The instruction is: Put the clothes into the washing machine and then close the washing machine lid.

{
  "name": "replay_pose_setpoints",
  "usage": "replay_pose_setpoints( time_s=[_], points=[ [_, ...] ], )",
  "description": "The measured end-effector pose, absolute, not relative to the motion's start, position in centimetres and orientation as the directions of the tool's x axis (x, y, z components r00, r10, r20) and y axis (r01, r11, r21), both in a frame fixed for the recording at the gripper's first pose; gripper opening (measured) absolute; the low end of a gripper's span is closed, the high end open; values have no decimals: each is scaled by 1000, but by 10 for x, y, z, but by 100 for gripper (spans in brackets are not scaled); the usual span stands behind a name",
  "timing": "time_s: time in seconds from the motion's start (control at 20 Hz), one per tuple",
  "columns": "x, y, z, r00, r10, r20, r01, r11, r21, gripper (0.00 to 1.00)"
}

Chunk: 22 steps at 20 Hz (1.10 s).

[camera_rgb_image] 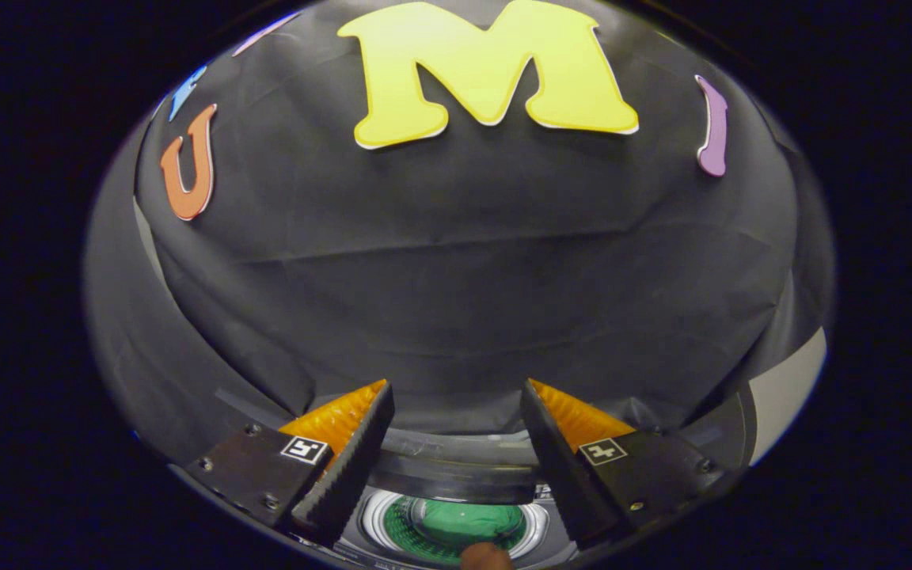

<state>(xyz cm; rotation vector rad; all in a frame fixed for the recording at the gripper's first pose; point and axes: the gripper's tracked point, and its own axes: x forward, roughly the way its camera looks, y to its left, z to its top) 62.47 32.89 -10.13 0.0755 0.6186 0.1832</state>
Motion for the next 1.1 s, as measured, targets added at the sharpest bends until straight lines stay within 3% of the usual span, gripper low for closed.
replay_pose_setpoints(
  time_s=[1.1],
  points=[
    [612, 330, -90, 884, 221, -411, -200, 975, 94, 100]
  ],
)
